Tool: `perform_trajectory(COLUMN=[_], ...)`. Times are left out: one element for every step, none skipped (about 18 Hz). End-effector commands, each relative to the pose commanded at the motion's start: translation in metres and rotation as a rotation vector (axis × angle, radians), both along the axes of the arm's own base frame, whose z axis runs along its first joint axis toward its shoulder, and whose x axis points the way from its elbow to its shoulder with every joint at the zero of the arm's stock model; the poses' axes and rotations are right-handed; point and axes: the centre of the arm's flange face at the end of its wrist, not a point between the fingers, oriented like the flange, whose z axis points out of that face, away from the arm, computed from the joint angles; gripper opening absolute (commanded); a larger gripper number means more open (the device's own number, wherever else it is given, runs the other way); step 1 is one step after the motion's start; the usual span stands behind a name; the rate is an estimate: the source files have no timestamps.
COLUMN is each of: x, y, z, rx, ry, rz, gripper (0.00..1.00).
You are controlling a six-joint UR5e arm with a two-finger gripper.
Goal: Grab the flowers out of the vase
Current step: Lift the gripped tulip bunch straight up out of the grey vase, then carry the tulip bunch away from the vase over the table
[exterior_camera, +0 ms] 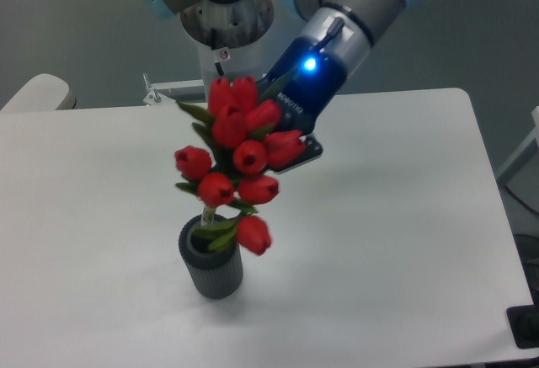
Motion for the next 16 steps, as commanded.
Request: perform_trajectory(x=[-0.012,-0.022,-0.032,-0.042,-0.053,-0.065,-0.074,-0.081,-0.087,-0.094,-0.098,-0.102,-0.105,-0.111,-0.117,-0.119], y=[-0.002,-0.004,-0.005,-0.005,-0.008,-0.011,-0.012,-0.011,-0.011,-0.013,-0.013,-0.012,-0.012,-0.015,-0.018,-0.02], z=[-0.007,-0.011,-0.016,-0.021,-0.026,-0.032,-0.035,-0.039,-0.041,-0.043,-0.044,-0.048,-0.054,-0.06,-0.066,-0.065], rx=[-0.002,-0.002,-0.005,-0.007,-0.011,-0.014,-0.013,-0.012,-0.01,-0.009,-0.008,-0.009,-0.011,-0.012,-0.011,-0.007], ry=[0.005,0.014,0.017,0.013,0.01,0.007,0.02,0.029,0.036,0.046,0.05,0.054,0.059,0.066,0.081,0.096], rz=[0.009,0.016,0.023,0.03,0.042,0.053,0.057,0.057,0.057,0.062,0.062,0.062,0.061,0.063,0.063,0.062], gripper=[0.33,0.32,0.32,0.32,0.32,0.32,0.32,0.32,0.32,0.32,0.32,0.32,0.32,0.32,0.31,0.31])
